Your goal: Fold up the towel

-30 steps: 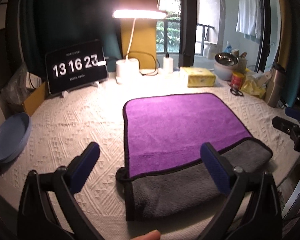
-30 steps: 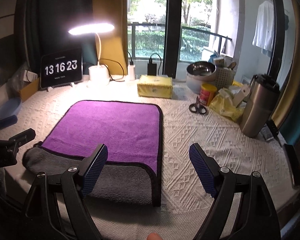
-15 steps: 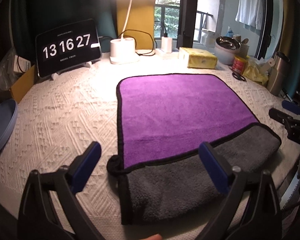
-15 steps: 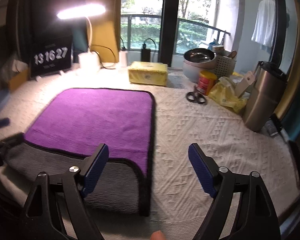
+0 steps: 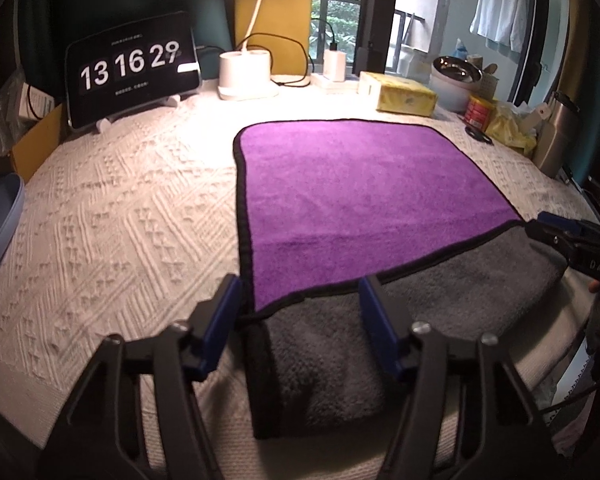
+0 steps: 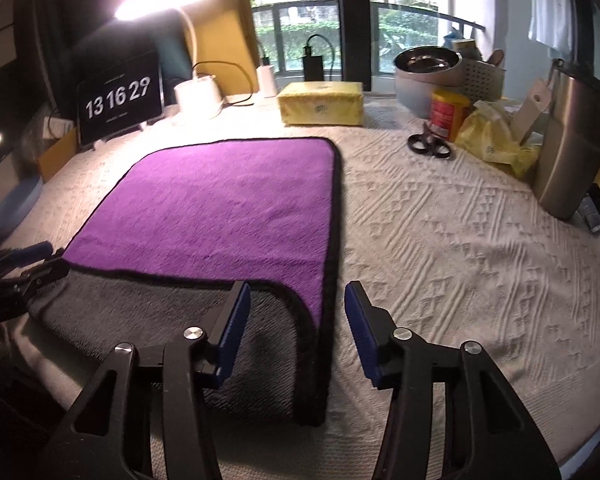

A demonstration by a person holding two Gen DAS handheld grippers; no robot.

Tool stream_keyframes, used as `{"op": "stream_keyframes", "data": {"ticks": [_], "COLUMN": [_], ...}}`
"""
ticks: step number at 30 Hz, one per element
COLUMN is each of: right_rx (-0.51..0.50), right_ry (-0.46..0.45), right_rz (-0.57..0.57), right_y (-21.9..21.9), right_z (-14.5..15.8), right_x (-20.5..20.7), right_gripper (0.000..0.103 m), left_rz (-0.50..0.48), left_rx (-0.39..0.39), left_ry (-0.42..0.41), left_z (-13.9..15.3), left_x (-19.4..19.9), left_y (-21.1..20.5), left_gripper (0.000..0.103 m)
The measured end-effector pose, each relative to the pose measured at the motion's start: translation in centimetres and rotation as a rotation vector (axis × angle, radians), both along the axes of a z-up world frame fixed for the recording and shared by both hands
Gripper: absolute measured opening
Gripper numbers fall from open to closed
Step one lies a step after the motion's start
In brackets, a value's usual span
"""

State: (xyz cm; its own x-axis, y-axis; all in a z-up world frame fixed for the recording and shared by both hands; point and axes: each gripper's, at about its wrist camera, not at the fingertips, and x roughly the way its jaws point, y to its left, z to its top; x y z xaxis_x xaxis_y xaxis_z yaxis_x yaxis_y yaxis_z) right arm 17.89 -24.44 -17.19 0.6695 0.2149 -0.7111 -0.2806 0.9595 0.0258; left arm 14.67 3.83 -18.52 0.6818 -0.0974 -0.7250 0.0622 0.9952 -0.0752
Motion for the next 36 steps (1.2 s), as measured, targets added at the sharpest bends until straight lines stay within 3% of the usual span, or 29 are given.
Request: {"op": "stream_keyframes", "data": {"ticks": [6, 9, 13, 24, 36], "right_rx": [-0.018, -0.047, -0.082, -0.053, -0.029], "right_ry": [0.006, -0.015, -0.062, -0.179, -0.269], "right_rz": [0.011, 0.021, 0.028, 0.043, 0.056], "right_y": [0.3, 0.6, 0.9, 0.4, 0.7], "right_z": [-0.7, -0.7, -0.5, 1.5, 3.8], "right_x": [-0.4, -0.7, -1.3, -3.8, -4.2], "right_gripper": [0.037, 0.028, 0.009, 0.006, 0.006], "left_rz": [-0.006, -0.043, -0.050, -0.073, -0.088], "left_rx": [-0.012, -0.084, -0.043, -0.044, -0.066], "left_ry": [-0.008, -0.033, -0.037, -0.049, -0.137], "left_z": [-0.2, -0.3, -0.3, -0.5, 3.1], "left_x": [-0.8, -1.4, -1.8, -2.4, -2.6], "left_y": [0.4, 0.9, 0.2, -0.2, 0.2], "left_gripper": [0.049, 0.043, 0.037, 0.016, 0.013]}}
